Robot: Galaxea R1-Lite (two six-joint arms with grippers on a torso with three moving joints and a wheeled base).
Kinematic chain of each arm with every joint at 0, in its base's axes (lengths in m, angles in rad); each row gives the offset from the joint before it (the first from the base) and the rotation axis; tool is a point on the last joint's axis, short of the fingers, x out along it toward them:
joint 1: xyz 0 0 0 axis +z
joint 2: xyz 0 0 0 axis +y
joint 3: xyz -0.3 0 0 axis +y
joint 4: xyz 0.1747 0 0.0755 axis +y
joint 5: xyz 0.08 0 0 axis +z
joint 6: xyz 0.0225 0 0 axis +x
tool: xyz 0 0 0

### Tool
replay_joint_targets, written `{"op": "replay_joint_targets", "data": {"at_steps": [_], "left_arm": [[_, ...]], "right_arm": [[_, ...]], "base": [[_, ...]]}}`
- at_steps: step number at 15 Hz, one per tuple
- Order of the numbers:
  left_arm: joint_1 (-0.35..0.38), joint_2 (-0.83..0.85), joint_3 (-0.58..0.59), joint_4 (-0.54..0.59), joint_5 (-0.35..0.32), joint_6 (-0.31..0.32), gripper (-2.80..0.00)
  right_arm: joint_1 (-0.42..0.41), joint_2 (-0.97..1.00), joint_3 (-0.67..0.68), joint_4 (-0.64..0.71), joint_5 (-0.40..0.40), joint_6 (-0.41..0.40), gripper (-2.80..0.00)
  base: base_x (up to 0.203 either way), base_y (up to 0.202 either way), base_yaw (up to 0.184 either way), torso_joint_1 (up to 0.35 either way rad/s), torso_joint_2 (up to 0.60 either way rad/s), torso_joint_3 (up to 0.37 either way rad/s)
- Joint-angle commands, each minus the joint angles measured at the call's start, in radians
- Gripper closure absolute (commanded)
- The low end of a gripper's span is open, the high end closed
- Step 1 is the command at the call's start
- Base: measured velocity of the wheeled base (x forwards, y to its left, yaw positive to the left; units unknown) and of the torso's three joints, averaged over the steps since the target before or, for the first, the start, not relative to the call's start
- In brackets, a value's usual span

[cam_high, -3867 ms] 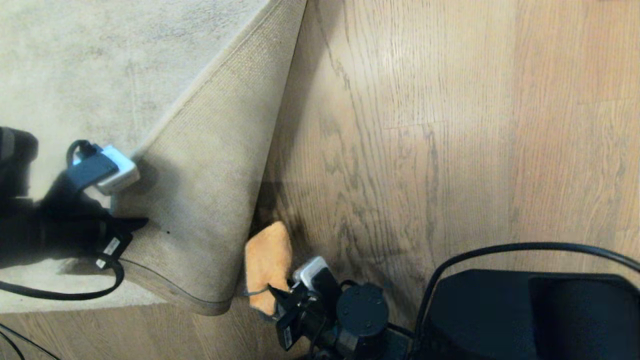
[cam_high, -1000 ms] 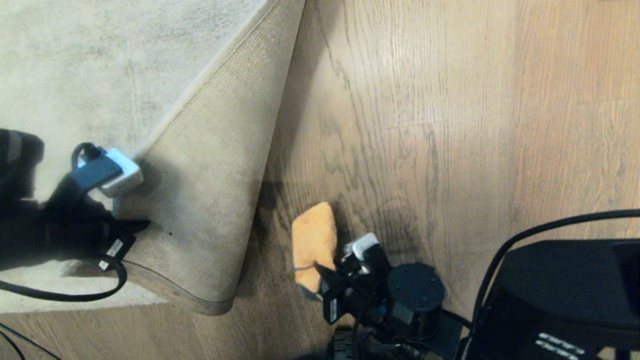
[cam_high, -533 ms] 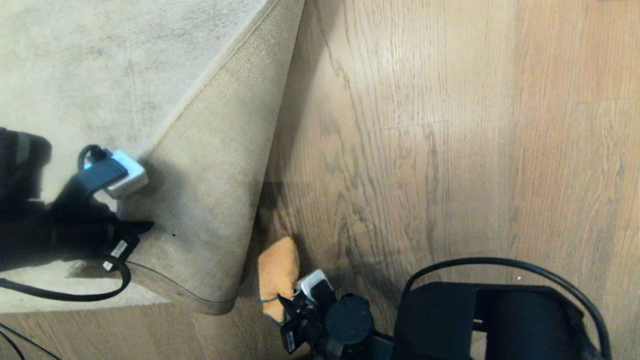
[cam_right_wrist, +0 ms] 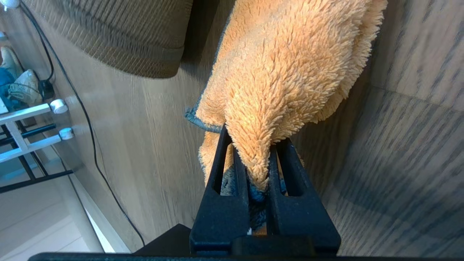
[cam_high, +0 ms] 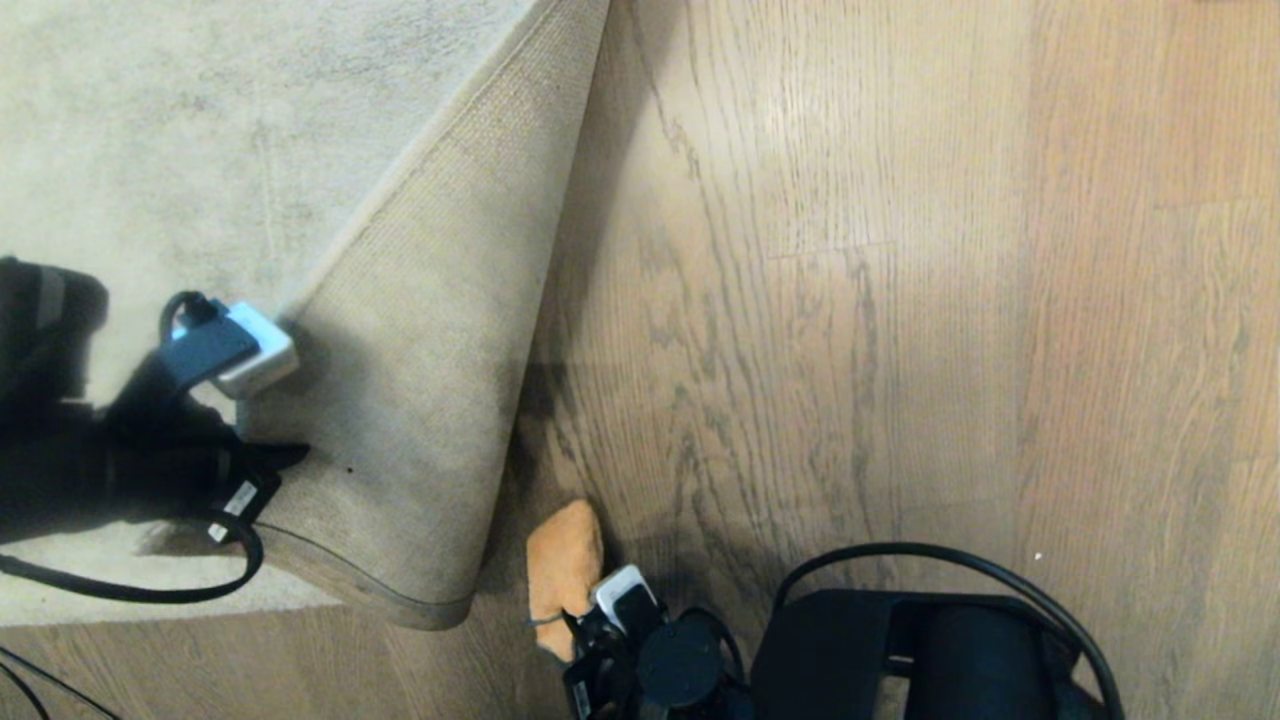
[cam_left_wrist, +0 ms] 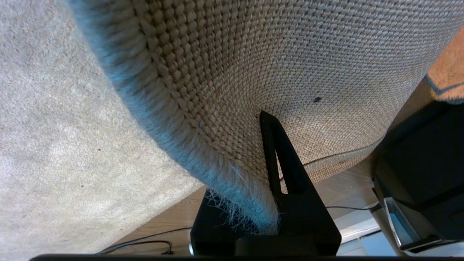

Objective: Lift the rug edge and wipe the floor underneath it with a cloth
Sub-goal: Wipe the floor under the carpet with a rag

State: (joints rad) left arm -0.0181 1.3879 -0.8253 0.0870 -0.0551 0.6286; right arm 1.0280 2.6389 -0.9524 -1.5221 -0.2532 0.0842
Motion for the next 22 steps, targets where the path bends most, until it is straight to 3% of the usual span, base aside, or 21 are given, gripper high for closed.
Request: {"op": "replay_joint_targets", "data": {"at_steps": [1,9,17,20,22], "left_arm": [[-0.002,0.003,0.000,0.000,0.000,0.003,0.00],[-0.003,0.000,0.000,0.000,-0.002,0.005,0.00],[-0.010,-0.004,0.005,0.000,-0.002,0.005,0.00],[-0.011,-0.004,0.003,-0.001,-0.002,0.005,0.00],[-0.011,0.001,0.003,-0.002,-0.002,0.005,0.00]], "right_arm": [[-0.017,-0.027,0.014,-0.039,-0.003,-0.001,0.00],[-0.214,-0.260,0.231,-0.039,-0.009,-0.013,0.00],[-0.467,-0.709,0.651,-0.039,0.007,-0.046,0.00],[-0.561,-0.808,0.744,-0.035,0.103,-0.062,0.00],[-0.560,-0.805,0.741,-0.035,0.115,-0.063,0.00]], "base": [[0.000,0.000,0.000,0.000,0.00,0.000],[0.000,0.000,0.000,0.000,0.00,0.000],[0.000,0.000,0.000,0.000,0.00,0.000],[0.000,0.000,0.000,0.000,0.00,0.000],[0.000,0.000,0.000,0.000,0.00,0.000]]}}
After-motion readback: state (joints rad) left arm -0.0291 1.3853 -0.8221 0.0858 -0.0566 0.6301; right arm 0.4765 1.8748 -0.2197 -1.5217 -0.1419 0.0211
